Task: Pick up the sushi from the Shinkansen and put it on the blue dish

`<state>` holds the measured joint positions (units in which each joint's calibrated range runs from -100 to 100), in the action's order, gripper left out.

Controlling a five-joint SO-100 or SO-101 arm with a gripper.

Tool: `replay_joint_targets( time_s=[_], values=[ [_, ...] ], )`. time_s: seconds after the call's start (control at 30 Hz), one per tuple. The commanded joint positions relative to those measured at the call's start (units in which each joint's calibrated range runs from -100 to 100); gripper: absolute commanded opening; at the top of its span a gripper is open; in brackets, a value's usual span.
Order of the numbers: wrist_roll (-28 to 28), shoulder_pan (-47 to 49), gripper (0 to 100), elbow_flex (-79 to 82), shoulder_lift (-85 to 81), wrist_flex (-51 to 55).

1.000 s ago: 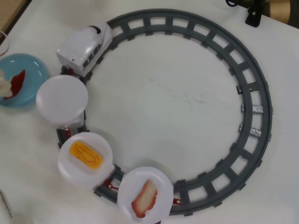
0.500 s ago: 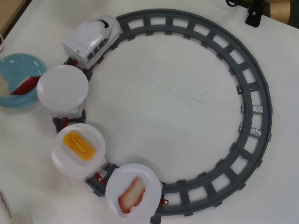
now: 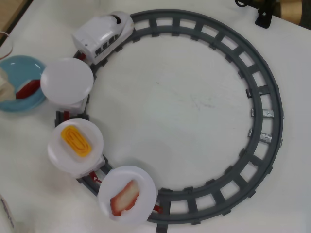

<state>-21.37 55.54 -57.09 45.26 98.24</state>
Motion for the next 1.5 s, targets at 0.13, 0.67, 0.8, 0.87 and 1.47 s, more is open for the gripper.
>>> replay_joint_targets(
  time_s=[0.13,0.67,0.8,0.87,1.47],
  values=[
    [4.7,-3.8,31,-2.4,-7.1,0.9],
    [14.5,-5.4,31,24.9,-31.5,1.0],
    [16.2,-6.4,31,31.9,-39.4,1.0],
    [16.7,-6.7,31,35.5,-43.3,1.0],
    [16.3,-10.5,3,63.5,-71.2,-0.3]
  ],
)
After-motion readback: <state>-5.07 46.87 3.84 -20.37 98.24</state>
